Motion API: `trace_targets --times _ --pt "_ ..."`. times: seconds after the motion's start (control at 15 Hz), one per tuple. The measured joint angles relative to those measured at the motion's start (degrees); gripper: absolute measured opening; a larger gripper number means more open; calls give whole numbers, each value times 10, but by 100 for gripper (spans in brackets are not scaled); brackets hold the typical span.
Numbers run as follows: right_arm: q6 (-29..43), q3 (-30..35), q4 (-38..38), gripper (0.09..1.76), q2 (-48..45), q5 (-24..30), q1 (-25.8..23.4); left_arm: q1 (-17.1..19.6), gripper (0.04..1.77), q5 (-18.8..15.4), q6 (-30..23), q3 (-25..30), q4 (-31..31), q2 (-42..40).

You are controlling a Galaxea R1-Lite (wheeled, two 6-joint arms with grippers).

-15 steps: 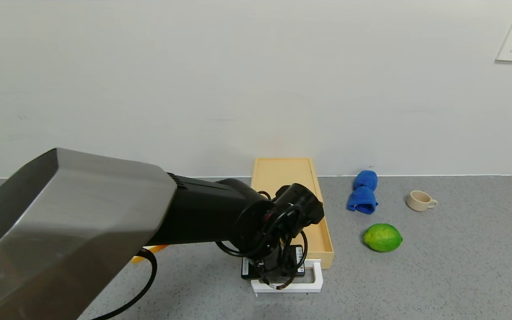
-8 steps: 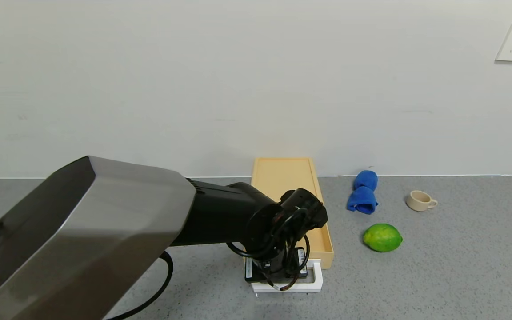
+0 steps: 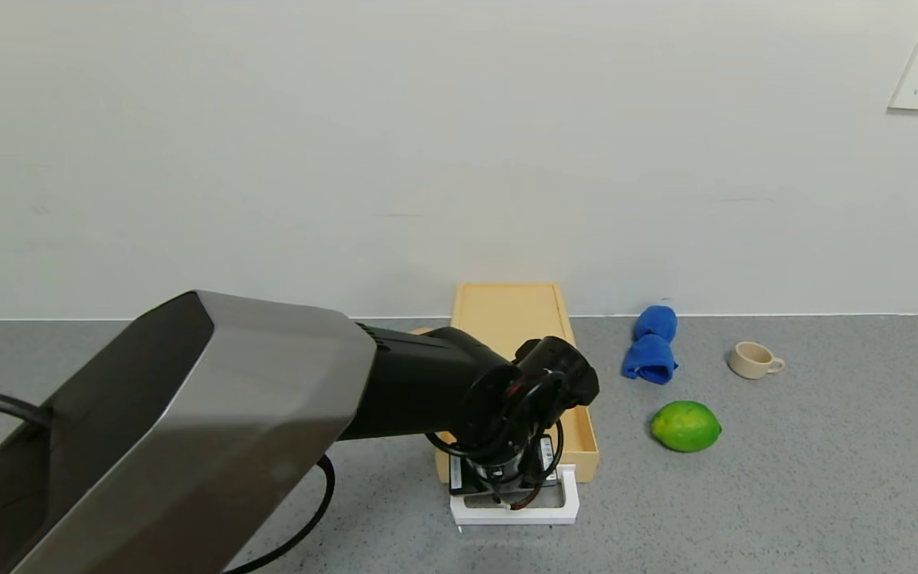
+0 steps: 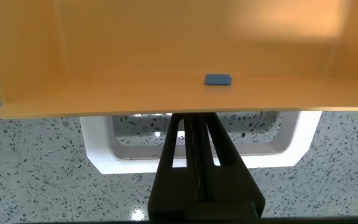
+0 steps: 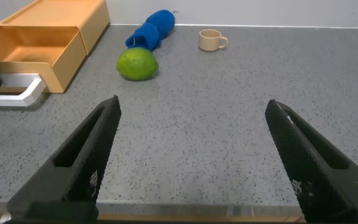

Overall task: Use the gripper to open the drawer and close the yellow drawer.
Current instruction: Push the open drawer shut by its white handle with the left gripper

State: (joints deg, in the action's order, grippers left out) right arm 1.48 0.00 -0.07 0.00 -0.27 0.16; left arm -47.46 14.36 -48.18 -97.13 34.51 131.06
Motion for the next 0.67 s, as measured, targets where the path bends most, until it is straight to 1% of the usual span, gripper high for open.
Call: trace_targets --times 0.2,0.67 --pt "0 0 0 171 0 0 0 0 11 19 0 -11 1 9" --pt "0 0 0 171 0 0 0 7 11 30 7 -42 0 19"
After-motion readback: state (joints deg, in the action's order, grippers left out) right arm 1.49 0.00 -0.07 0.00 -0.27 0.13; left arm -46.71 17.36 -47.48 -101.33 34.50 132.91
